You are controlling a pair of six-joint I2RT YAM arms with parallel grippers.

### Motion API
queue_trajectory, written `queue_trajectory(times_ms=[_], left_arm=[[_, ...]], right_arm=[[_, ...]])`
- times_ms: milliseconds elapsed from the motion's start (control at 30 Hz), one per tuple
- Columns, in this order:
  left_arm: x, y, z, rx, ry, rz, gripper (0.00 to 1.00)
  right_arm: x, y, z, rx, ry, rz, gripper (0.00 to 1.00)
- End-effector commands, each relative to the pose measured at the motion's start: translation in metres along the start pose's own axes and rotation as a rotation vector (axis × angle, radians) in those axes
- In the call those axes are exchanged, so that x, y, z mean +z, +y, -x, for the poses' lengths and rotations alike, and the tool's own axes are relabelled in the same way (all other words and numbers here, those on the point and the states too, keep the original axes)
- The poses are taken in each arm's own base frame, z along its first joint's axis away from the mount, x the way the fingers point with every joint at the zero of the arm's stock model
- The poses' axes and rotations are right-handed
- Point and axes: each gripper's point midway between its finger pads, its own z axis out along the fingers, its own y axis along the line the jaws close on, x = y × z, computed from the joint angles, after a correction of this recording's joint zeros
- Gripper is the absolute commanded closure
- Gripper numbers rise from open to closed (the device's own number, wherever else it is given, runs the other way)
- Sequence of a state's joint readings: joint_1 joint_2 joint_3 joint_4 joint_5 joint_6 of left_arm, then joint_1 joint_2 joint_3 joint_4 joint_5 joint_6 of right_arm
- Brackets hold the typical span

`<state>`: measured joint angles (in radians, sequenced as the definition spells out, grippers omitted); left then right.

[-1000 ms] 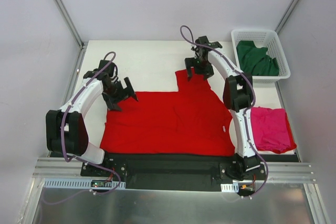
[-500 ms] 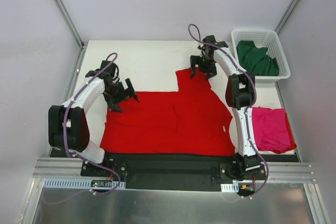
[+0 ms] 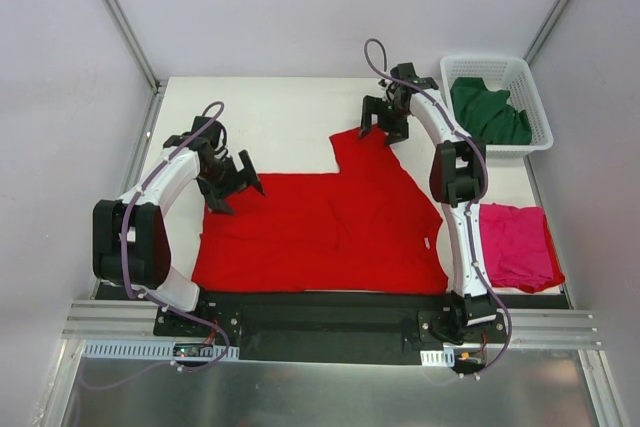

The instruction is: Fold and stack the t-shirts

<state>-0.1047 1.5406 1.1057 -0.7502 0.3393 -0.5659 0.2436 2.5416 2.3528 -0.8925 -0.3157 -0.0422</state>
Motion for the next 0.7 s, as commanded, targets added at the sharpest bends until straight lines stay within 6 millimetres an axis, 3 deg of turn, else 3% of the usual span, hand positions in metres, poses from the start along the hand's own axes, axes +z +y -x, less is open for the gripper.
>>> queue_trajectory(times_ms=[0, 100, 200, 300, 500, 667], left_arm=[[-0.004, 0.002, -0.008, 0.003, -0.001, -0.011, 0.01], [-0.004, 0.005, -0.011, 0.0, 0.002, -0.005, 0.01], [-0.004, 0.005, -0.013, -0.003, 0.003, -0.009, 0.01], [-0.005, 0.005, -0.013, -0.003, -0.001, -0.011, 0.01], [-0.009, 0.001, -0.011, 0.005, -0.012, -0.022, 0.01], [-0.008, 0.004, -0.014, 0.004, -0.01, -0.018, 0.01]], right_arm=[[0.013, 0.009, 0.015, 0.01, -0.041, 0.06, 0.04], [0.006, 0.012, 0.016, 0.009, -0.047, 0.066, 0.04], [-0.014, 0.021, 0.023, -0.015, -0.095, 0.054, 0.04], [-0.029, 0.031, 0.039, -0.045, -0.162, 0.052, 0.04], [-0.026, 0.037, 0.049, -0.049, -0.189, 0.086, 0.04], [-0.033, 0.046, 0.037, -0.02, -0.15, 0.12, 0.04]])
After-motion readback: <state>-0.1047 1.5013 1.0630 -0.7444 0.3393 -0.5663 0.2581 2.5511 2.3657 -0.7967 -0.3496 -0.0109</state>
